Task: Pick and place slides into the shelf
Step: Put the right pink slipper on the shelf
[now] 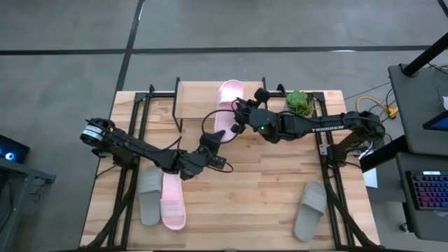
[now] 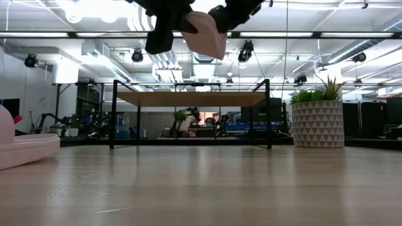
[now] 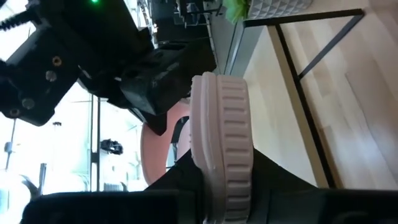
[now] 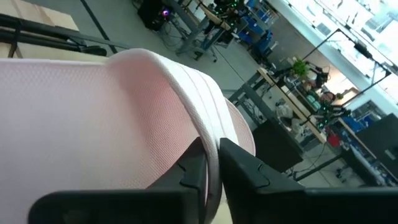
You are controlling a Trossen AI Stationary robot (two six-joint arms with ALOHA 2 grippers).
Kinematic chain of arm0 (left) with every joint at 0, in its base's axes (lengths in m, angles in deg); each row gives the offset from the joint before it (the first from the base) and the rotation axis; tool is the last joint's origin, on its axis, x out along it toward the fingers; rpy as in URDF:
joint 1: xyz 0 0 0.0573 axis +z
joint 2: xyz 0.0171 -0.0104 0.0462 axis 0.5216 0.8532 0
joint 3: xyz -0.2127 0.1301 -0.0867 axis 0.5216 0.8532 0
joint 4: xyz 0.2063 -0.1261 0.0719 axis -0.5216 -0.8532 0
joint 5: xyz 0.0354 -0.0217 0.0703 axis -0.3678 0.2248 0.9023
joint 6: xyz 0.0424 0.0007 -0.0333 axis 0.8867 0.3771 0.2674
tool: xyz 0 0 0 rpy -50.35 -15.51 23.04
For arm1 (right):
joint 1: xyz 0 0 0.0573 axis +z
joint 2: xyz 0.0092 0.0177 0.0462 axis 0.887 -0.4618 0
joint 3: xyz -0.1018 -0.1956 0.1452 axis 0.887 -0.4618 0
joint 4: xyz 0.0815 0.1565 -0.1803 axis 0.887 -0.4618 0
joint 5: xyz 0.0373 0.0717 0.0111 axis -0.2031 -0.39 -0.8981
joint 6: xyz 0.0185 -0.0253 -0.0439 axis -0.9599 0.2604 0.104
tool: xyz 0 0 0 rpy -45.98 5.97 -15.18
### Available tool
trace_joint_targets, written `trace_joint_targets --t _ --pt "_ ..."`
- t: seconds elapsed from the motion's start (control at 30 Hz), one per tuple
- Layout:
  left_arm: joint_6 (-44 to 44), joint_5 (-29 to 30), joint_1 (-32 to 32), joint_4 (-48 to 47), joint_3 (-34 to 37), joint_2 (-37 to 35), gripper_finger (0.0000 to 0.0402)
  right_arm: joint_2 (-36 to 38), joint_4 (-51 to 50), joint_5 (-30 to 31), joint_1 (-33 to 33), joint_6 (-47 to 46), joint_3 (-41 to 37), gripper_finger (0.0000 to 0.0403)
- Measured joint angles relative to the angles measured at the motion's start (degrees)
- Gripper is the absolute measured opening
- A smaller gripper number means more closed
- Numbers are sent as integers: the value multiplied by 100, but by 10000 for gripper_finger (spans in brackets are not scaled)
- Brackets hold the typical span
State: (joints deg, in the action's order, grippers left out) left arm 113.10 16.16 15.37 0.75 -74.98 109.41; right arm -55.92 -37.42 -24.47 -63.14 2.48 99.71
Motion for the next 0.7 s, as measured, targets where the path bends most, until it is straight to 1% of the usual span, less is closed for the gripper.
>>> trace_joint_targets --t 0.07,0.23,0.47,0.6,0.7 --pt "-168 0 0 2 12 -25 45 0 73 -4 2 74 0 45" --pt "-207 63 25 9 47 -148 45 4 274 -15 17 309 0 72" --pt "-302 565 87 26 95 -450 44 63 308 45 69 552 0 113" --pt "-378 575 87 0 248 -735 44 216 296 77 200 529 0 122" --pt "-614 583 85 -14 546 -1036 44 372 286 76 329 526 0 122"
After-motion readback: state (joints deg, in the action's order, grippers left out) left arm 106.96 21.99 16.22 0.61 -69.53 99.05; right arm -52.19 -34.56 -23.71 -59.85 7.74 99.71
